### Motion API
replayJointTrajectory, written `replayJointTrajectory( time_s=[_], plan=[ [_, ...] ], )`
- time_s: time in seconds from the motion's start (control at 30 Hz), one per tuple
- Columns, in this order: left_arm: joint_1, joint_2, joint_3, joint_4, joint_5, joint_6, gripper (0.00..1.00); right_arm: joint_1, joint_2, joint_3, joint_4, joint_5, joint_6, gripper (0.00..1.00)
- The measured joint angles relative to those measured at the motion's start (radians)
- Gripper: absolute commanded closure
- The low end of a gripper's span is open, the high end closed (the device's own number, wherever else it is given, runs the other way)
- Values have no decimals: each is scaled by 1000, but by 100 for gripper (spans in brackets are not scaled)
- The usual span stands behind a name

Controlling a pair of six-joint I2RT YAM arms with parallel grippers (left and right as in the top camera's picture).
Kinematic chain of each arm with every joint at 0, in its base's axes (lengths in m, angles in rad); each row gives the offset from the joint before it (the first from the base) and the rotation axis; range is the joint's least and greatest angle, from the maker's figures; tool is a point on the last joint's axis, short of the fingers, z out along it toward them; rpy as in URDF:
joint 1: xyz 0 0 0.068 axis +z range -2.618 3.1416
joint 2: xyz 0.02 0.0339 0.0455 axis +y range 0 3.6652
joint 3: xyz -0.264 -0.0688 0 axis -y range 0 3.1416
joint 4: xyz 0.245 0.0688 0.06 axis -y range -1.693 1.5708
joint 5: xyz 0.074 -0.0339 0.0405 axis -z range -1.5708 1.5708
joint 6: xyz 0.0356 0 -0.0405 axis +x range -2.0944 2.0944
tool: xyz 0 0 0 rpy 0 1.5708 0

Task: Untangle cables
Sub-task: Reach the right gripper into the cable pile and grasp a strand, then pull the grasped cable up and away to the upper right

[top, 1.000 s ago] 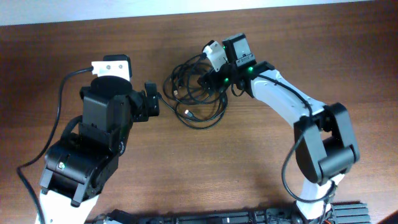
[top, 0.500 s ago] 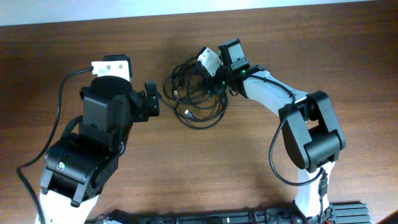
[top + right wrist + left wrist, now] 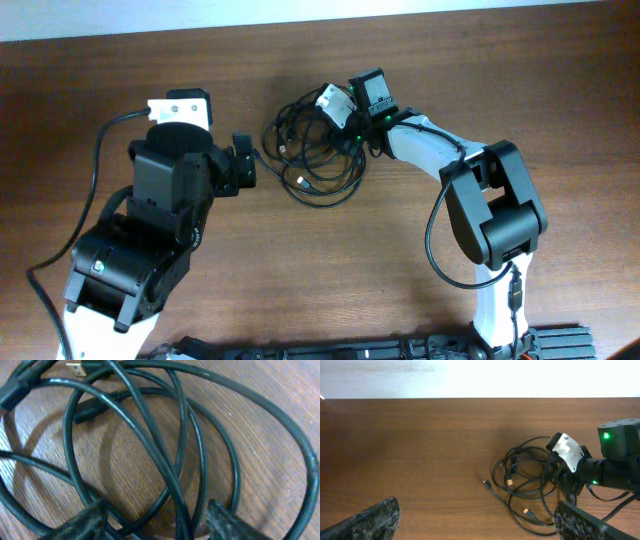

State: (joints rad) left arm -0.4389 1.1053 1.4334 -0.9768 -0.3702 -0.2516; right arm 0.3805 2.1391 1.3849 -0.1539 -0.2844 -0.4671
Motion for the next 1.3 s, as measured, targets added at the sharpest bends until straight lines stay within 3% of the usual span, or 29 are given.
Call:
replayJointTrajectory(
  time_s=[0.17, 0.3, 0.43, 0.93, 1.3],
  plan=[
    [0, 0, 0, 0, 0, 0, 1, 0, 0, 0, 16, 8, -8, 78],
    [0, 0, 0, 0, 0, 0, 1, 0, 0, 0, 23, 8, -10, 82],
    [0, 0, 0, 0, 0, 0, 1, 0, 0, 0, 24, 8, -11, 96],
    [0, 0, 0, 0, 0, 0, 1, 0, -37, 0, 12, 8, -13, 96],
    [0, 0, 0, 0, 0, 0, 1, 0, -426, 0, 10, 7, -12, 96]
  ],
)
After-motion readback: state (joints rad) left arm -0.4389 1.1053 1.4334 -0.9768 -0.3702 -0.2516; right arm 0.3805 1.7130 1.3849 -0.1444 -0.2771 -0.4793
